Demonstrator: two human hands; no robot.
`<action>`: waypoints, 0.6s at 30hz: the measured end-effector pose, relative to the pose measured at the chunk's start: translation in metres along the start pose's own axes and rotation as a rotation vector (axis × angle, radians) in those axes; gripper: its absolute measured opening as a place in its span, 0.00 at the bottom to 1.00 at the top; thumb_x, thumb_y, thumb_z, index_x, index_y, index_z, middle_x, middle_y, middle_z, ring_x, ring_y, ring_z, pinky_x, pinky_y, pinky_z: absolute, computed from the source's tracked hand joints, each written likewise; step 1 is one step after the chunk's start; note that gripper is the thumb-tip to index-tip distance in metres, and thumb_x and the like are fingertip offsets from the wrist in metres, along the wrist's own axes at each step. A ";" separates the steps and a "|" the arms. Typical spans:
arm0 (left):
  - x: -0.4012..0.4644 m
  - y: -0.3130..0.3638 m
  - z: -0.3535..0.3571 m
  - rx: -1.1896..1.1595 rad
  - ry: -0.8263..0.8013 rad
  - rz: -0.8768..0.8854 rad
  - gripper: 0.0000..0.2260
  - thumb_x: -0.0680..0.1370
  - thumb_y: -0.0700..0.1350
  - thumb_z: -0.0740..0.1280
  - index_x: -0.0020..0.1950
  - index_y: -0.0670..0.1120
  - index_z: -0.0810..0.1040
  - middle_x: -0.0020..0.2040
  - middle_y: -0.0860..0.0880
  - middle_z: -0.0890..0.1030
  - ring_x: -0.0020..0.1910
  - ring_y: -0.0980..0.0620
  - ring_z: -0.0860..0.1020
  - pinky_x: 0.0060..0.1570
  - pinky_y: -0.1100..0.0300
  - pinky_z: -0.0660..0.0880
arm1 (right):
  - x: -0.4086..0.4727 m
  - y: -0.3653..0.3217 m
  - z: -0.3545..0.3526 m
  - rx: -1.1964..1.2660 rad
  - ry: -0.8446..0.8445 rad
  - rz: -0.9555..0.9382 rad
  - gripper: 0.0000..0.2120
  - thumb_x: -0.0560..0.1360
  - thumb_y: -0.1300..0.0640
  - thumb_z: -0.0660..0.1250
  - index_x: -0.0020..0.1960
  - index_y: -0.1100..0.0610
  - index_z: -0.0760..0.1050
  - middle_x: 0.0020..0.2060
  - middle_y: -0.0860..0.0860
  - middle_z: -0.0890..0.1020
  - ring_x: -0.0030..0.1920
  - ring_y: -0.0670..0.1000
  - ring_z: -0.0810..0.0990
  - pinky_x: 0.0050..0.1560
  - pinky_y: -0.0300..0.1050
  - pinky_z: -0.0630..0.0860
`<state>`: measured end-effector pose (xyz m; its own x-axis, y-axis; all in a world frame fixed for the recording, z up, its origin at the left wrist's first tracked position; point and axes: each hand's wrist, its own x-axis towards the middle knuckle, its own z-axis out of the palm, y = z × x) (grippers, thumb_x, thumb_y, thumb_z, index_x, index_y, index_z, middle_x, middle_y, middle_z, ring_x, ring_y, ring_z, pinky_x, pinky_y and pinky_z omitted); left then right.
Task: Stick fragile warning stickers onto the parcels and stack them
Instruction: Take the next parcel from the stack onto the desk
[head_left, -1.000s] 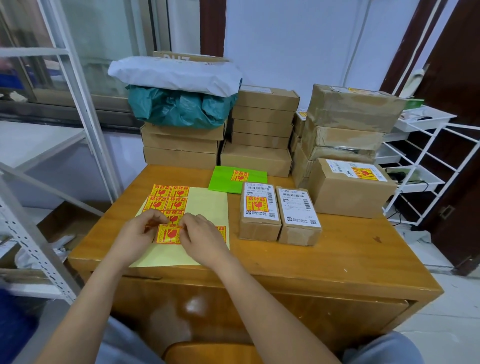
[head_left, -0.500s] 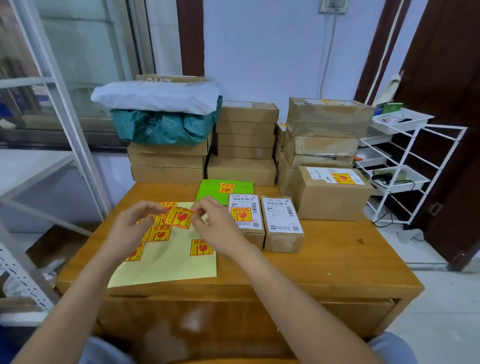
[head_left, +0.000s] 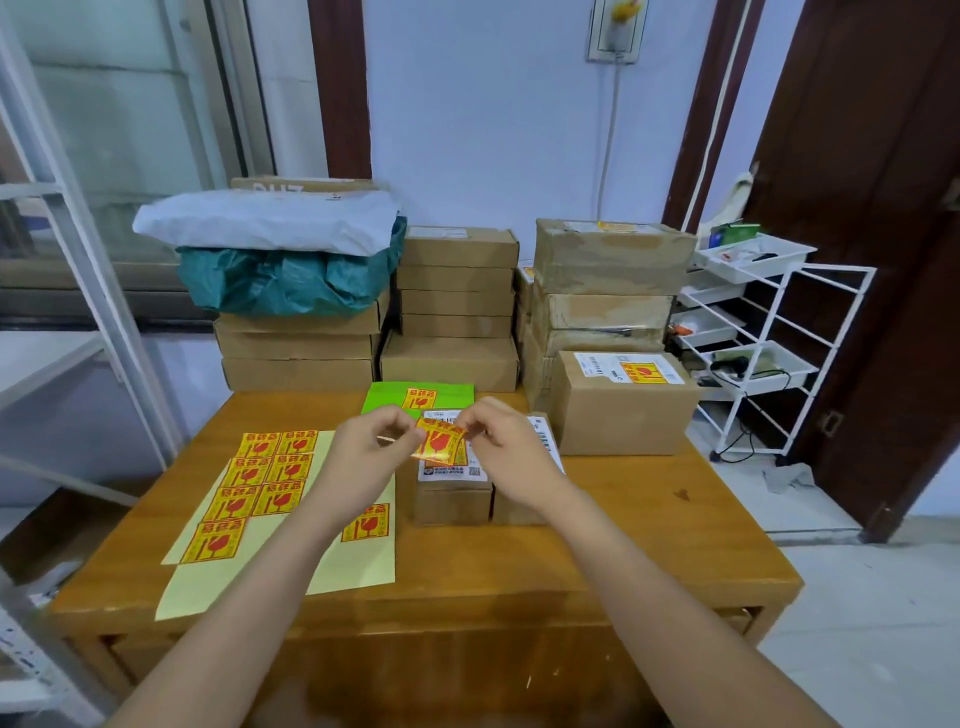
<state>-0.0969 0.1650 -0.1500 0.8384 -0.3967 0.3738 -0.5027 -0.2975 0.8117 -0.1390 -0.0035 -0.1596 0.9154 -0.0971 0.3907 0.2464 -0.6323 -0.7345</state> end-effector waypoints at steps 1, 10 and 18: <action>0.001 0.002 0.004 -0.017 0.022 -0.021 0.08 0.78 0.42 0.66 0.38 0.43 0.77 0.36 0.50 0.78 0.36 0.61 0.74 0.38 0.66 0.69 | -0.001 0.002 -0.004 0.012 0.010 0.028 0.12 0.75 0.71 0.57 0.48 0.59 0.75 0.45 0.49 0.74 0.48 0.52 0.74 0.48 0.43 0.72; 0.013 0.016 0.041 -0.309 0.030 -0.215 0.09 0.79 0.42 0.64 0.39 0.43 0.79 0.38 0.45 0.78 0.40 0.52 0.76 0.46 0.58 0.76 | -0.013 0.023 -0.035 0.184 0.198 0.226 0.06 0.78 0.62 0.62 0.49 0.54 0.77 0.44 0.44 0.78 0.44 0.40 0.74 0.43 0.26 0.69; 0.035 0.020 0.068 -0.265 -0.063 -0.139 0.11 0.79 0.41 0.63 0.37 0.46 0.76 0.34 0.51 0.75 0.37 0.53 0.73 0.46 0.55 0.73 | 0.003 0.024 -0.039 0.128 0.199 0.196 0.10 0.77 0.61 0.64 0.37 0.61 0.73 0.38 0.57 0.73 0.38 0.48 0.69 0.40 0.41 0.66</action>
<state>-0.0917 0.0856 -0.1510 0.8765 -0.4235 0.2289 -0.3046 -0.1196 0.9449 -0.1430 -0.0489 -0.1548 0.8720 -0.3643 0.3269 0.1213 -0.4861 -0.8654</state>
